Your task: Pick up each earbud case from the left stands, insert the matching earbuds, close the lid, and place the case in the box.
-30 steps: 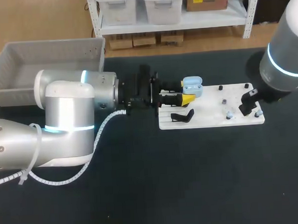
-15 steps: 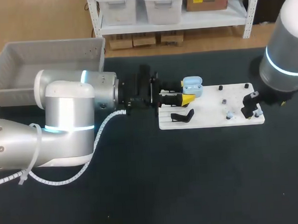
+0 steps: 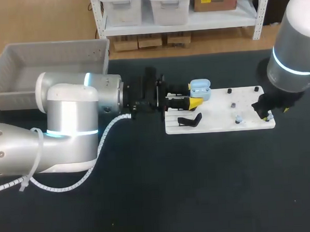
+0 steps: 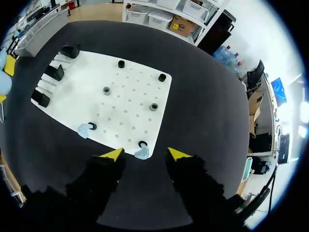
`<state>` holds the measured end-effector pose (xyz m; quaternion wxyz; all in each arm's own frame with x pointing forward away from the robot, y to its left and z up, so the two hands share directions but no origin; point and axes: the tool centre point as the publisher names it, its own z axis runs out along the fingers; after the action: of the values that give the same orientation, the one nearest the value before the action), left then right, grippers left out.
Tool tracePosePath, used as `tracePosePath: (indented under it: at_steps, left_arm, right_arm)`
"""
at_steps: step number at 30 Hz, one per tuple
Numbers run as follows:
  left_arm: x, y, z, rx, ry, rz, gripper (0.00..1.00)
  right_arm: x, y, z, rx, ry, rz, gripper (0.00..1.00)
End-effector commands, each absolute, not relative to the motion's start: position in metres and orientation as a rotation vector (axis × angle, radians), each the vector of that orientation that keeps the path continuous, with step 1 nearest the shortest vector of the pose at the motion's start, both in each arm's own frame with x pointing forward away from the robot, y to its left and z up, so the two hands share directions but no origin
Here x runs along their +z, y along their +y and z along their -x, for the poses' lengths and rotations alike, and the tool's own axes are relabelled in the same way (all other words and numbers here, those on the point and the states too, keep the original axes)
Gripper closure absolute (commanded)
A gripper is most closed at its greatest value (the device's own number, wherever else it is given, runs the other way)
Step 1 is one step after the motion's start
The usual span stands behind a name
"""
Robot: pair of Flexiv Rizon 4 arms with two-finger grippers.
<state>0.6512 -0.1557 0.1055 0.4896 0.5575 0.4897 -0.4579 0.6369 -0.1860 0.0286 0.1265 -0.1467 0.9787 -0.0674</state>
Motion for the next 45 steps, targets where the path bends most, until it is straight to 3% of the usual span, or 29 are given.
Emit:
tracePosePath:
  at_steps: [1, 6, 17, 32, 40, 45]
  left_arm:
    - [0.104, -0.155, -0.650, -1.107, 1.187, -1.348, 1.00]
    - [0.104, -0.155, -0.650, -1.107, 1.187, -1.348, 1.00]
    - [0.104, -0.155, -0.650, -1.107, 1.187, -1.348, 1.00]
    - [0.104, -0.155, -0.650, -1.107, 1.187, -1.348, 1.00]
    - [0.104, -0.155, -0.650, -1.107, 1.187, -1.348, 1.00]
    - [0.104, -0.155, -0.650, -1.107, 1.187, -1.348, 1.00]
  right_arm:
    - [0.027, -0.184, -0.636, -0.199, 2.845, 0.435, 0.58]
    - [0.025, -0.182, -0.637, -0.204, 2.841, 0.445, 0.67]
    - [0.017, -0.184, -0.639, -0.224, 2.843, 0.437, 0.61]
    - [0.011, -0.185, -0.643, -0.246, 2.849, 0.438, 0.66]
    - [0.009, -0.185, -0.646, -0.252, 2.851, 0.437, 0.72]
    - [0.008, -0.186, -0.647, -0.262, 2.852, 0.441, 0.85]
